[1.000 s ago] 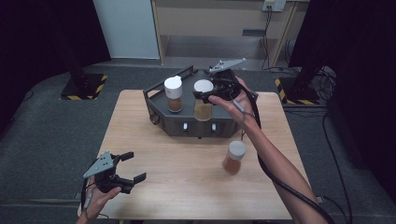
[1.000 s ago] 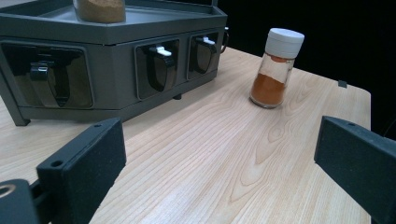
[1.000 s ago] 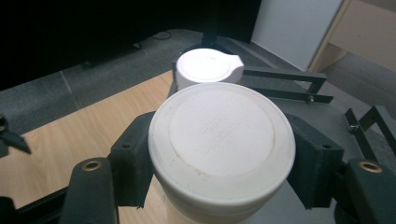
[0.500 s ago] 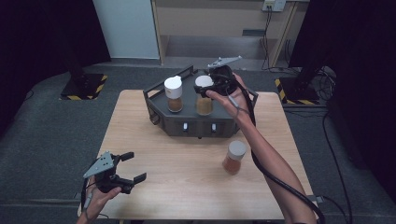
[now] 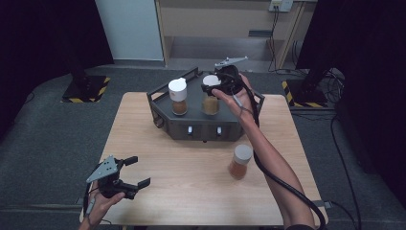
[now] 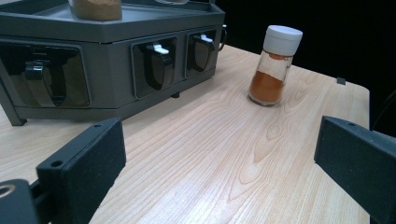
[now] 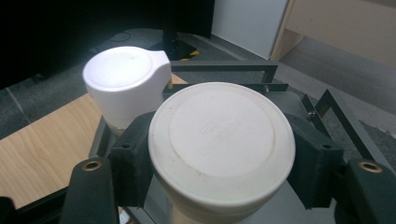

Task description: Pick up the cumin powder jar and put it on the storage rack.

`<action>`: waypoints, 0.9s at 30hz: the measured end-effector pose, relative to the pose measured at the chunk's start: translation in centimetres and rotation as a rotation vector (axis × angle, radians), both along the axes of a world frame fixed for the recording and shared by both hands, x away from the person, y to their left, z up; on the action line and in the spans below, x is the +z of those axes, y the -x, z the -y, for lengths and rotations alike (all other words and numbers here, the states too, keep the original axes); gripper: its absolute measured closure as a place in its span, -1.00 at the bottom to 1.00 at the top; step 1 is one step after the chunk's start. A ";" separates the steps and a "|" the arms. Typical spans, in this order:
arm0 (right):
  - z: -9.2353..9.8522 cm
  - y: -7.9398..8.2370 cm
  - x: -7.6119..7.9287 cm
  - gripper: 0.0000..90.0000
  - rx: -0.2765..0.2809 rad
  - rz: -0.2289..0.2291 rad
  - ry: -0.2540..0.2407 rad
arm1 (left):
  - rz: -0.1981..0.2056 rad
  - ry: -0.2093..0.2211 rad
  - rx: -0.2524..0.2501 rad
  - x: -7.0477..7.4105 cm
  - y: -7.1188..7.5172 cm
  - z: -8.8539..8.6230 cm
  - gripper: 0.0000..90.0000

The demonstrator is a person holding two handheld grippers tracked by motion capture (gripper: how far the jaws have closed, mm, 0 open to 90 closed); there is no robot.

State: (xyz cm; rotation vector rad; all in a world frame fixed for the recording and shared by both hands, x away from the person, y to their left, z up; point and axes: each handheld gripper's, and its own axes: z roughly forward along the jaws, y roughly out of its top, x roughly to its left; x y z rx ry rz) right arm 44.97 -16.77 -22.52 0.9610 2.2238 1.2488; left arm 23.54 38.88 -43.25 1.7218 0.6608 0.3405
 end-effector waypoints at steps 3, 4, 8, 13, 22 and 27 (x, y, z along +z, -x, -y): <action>-0.2 -0.3 -0.1 -0.24 -0.006 -0.001 0.003 | 0.000 0.000 -0.001 0.0 0.0 0.0 -0.97; -0.3 -0.4 -0.2 -0.24 -0.006 -0.003 0.003 | 0.001 0.001 0.000 0.0 0.0 0.0 -0.97; -0.6 -0.6 -0.3 -0.24 -0.007 -0.003 0.009 | 0.000 -0.001 -0.001 0.0 0.0 0.0 -0.97; -0.9 -1.0 -0.7 -0.24 -0.008 -0.012 0.013 | 0.000 -0.001 -0.002 0.0 0.0 0.0 -0.97; -1.1 -1.7 -1.5 -0.24 -0.015 -0.026 0.015 | -0.001 -0.001 -0.004 0.0 -0.1 -0.1 -0.97; -1.1 -1.9 -1.8 -0.24 -0.013 -0.034 0.010 | -0.001 0.001 -0.003 0.0 -0.1 -0.1 -0.97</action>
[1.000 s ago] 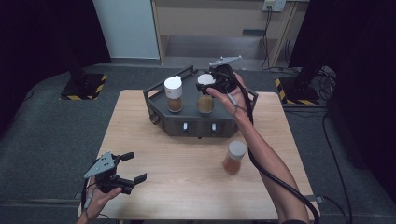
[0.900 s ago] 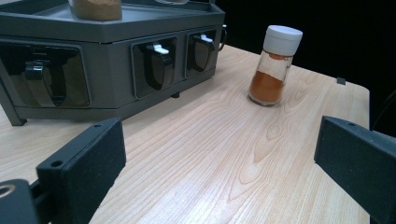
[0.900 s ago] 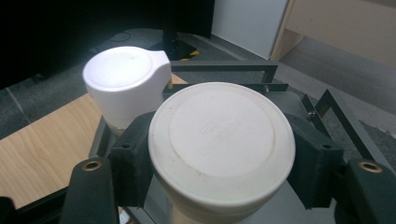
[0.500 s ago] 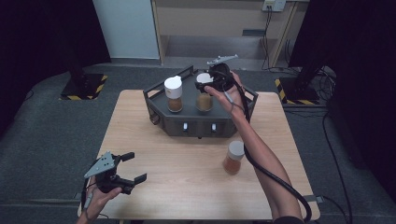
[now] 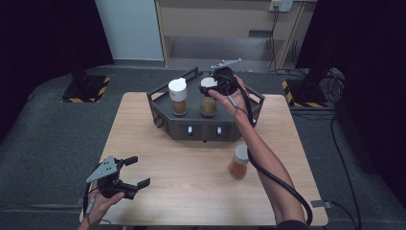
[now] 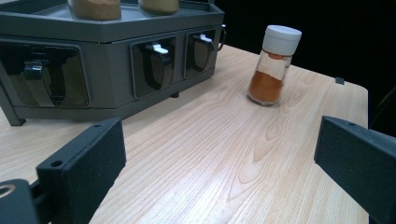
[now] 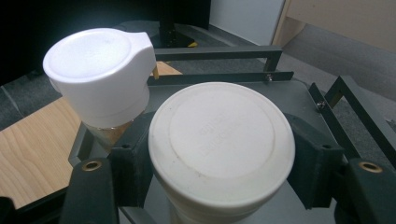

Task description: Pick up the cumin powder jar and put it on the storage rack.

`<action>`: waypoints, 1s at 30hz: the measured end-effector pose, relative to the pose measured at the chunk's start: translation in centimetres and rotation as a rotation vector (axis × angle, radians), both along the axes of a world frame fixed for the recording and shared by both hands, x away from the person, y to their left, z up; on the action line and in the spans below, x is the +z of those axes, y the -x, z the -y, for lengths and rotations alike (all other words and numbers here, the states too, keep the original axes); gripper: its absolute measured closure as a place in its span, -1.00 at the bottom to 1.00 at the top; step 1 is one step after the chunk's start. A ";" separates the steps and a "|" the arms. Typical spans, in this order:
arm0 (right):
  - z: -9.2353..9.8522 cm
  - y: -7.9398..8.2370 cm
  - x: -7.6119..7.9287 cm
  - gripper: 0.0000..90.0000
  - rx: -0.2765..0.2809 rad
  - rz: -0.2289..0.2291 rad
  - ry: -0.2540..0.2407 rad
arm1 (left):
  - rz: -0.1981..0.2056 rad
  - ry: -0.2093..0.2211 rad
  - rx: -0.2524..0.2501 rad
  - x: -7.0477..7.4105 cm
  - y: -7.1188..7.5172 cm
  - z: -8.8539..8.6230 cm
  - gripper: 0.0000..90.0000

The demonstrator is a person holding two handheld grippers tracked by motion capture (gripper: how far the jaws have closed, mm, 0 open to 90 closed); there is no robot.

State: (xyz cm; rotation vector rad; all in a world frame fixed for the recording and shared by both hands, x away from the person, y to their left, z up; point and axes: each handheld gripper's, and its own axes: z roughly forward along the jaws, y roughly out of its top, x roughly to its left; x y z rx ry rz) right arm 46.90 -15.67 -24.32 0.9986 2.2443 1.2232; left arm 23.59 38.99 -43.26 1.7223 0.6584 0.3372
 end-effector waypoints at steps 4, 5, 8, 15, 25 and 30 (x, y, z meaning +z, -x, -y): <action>-0.1 -0.1 -0.2 -0.24 -0.002 -0.003 0.005 | 0.001 -0.002 -0.001 0.0 0.0 0.0 -0.97; -0.1 -0.1 -0.2 -0.24 -0.002 -0.004 0.005 | 0.001 -0.001 -0.001 0.0 0.0 0.0 -0.97; 0.0 -0.2 -0.4 -0.24 -0.004 -0.005 0.002 | 0.000 -0.002 -0.002 0.0 0.0 0.0 -0.97; -0.1 -0.2 -0.5 -0.25 -0.001 -0.003 0.000 | 0.000 -0.003 -0.003 0.0 0.0 0.0 -0.97; 0.1 0.1 -1.0 -0.32 0.006 0.016 -0.014 | -0.001 -0.005 -0.009 0.0 -0.1 0.0 -0.97; 0.1 0.4 -0.9 -0.69 -0.002 0.035 -0.021 | -0.001 -0.004 -0.010 0.0 -0.1 0.0 -0.97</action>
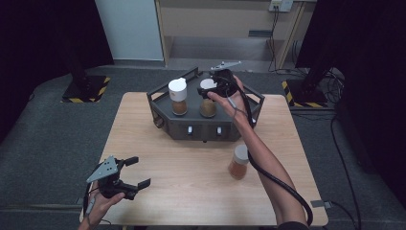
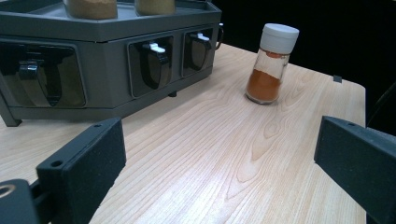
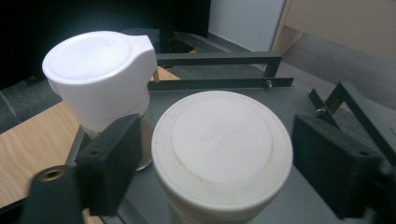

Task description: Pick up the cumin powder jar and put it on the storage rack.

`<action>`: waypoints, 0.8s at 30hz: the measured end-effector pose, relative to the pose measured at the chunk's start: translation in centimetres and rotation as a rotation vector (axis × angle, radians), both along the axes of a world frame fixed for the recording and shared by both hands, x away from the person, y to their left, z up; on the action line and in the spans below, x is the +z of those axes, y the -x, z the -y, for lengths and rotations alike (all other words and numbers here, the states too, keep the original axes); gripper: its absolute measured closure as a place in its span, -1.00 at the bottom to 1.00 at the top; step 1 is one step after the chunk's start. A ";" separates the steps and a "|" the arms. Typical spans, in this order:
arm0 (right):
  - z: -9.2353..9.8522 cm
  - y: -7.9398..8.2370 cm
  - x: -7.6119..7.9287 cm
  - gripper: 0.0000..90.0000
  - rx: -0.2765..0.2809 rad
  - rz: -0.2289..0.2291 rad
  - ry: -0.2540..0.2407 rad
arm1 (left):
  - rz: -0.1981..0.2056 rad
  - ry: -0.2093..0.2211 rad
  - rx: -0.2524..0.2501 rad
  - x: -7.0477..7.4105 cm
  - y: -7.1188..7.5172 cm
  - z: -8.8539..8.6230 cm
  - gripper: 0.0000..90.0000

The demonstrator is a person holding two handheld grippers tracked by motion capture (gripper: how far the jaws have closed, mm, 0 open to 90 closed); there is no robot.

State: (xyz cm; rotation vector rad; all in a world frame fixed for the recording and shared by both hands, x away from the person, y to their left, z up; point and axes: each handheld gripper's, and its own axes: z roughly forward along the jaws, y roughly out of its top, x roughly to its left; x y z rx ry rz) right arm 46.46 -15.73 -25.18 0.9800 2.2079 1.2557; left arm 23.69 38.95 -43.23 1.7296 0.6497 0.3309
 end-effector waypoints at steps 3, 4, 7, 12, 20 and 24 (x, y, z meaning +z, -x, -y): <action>0.6 0.2 0.5 -0.74 0.013 0.003 -0.026 | -0.001 -0.001 -0.001 0.0 0.0 0.0 -0.97; 0.6 0.3 0.8 -0.76 0.014 0.013 -0.022 | 0.000 -0.001 -0.002 0.0 0.0 0.0 -0.97; 1.3 0.6 1.6 -0.78 0.034 0.028 -0.028 | 0.000 -0.004 -0.002 0.0 0.0 0.0 -0.97; 2.7 1.1 3.0 -0.80 0.075 0.050 -0.057 | 0.000 -0.003 -0.004 0.0 -0.1 0.0 -0.97; 5.0 2.3 4.9 -0.80 0.138 0.092 -0.124 | -0.002 -0.004 -0.006 0.0 -0.1 0.1 -0.97; 6.0 2.7 5.2 -0.80 0.172 0.104 -0.156 | -0.002 -0.003 -0.006 0.0 -0.1 0.1 -0.97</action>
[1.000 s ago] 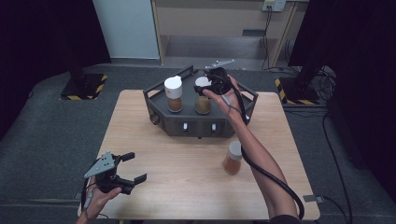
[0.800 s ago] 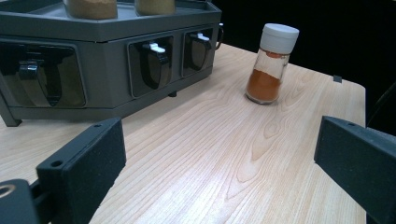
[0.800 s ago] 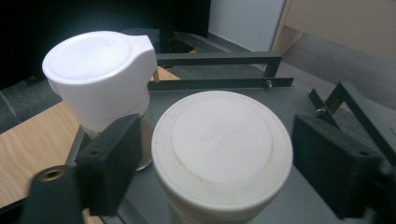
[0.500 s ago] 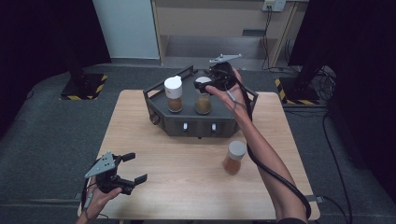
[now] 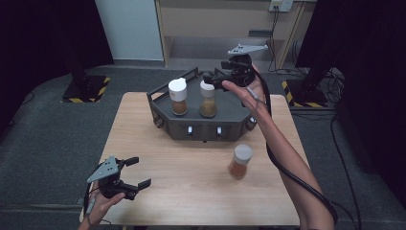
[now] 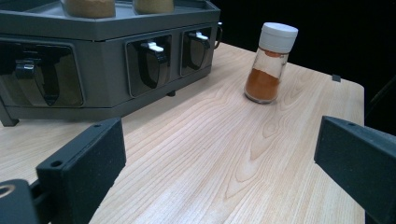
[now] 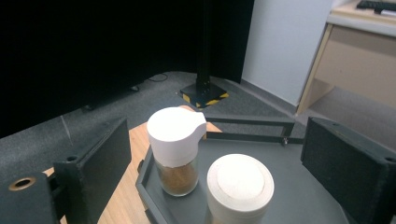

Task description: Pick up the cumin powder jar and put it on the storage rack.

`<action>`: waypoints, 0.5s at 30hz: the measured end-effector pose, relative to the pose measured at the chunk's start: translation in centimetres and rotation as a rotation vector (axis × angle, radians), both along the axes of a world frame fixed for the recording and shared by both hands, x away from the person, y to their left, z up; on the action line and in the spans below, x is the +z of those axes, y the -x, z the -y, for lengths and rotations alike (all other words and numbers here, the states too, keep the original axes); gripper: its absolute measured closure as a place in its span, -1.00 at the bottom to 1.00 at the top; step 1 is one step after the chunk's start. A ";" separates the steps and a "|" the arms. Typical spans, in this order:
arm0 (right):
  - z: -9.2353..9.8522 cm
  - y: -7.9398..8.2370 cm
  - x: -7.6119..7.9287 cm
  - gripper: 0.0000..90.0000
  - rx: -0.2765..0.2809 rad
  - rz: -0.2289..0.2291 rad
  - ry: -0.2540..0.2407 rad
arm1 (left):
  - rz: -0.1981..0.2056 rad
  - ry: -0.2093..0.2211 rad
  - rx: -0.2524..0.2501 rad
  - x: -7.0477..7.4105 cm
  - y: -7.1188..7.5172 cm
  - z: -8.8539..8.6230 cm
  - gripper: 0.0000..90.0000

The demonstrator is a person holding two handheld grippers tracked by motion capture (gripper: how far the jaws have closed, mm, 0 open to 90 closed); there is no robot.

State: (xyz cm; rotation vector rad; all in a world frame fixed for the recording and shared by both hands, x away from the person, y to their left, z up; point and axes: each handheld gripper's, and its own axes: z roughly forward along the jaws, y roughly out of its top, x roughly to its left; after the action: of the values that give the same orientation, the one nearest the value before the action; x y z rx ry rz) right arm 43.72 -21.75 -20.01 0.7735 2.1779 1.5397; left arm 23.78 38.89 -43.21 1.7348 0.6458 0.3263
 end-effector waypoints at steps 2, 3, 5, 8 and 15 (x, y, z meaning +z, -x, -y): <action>0.4 0.2 0.1 -0.80 0.016 0.005 -0.017 | -0.001 -0.001 0.000 0.0 0.0 0.0 -0.97; 0.6 0.5 0.2 -0.80 0.019 0.010 -0.016 | -0.001 -0.001 0.000 0.0 0.0 0.0 -0.97; 0.8 0.9 0.2 -0.80 0.032 0.021 -0.020 | -0.001 -0.001 0.000 0.0 0.0 0.0 -0.97; 1.3 1.7 0.2 -0.80 0.053 0.034 -0.029 | -0.001 -0.001 0.001 0.0 0.0 0.0 -0.97; 2.7 4.0 -0.1 -0.80 0.088 0.060 -0.046 | -0.001 -0.004 0.000 0.1 0.0 0.1 -0.97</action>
State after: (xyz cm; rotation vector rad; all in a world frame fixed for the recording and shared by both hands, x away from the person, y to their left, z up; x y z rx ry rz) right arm 39.76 -24.48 -20.13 0.6453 2.1664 1.6398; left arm 23.78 38.83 -43.16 1.7390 0.6462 0.3266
